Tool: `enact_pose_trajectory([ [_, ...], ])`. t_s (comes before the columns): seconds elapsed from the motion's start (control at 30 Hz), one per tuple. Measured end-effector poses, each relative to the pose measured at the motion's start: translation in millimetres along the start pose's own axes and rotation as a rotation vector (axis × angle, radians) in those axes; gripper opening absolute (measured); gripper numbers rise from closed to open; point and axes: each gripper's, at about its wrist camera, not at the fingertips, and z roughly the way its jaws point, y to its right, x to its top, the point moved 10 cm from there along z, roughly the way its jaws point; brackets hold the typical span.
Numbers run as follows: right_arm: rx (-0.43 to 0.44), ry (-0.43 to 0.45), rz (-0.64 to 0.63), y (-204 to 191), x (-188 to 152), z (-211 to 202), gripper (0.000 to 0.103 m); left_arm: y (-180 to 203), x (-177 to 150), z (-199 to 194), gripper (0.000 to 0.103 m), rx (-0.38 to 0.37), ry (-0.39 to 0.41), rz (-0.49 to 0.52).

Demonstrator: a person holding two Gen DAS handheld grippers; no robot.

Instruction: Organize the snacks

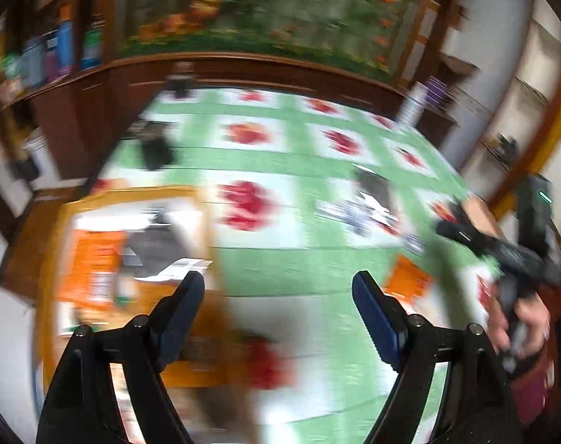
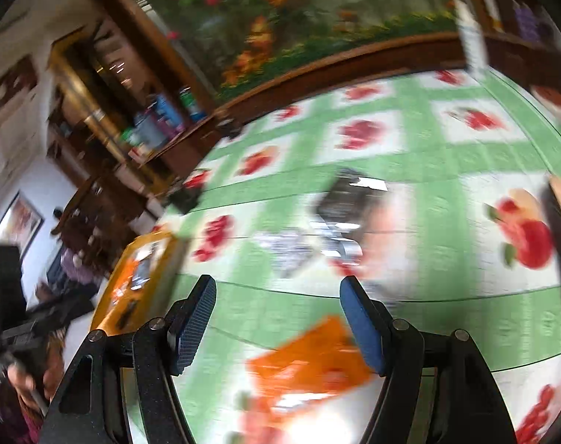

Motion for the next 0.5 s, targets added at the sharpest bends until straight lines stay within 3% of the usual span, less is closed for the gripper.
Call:
enact_pose_trajectory([
  [0.1,-0.018,-0.002,0.096,40,1,-5,0.073,66,-15,31,0.088,-0.097,-0.063,0.105],
  [0.23,-0.01,0.001,0.162,55,4,-8,0.073,126,-39,79,0.088,-0.126,-0.159,0.23],
  [0.37,-0.066,0.012,0.114,56,5,-11,0.073,150,-53,115,0.088,-0.06,-0.219,0.334],
  [0.43,-0.079,0.008,0.107,56,4,-10,0.073,148,-56,132,0.088,0.072,-0.222,0.403],
  [0.5,-0.078,0.003,0.115,60,2,-6,0.073,150,-56,140,0.089,0.115,-0.209,0.439],
])
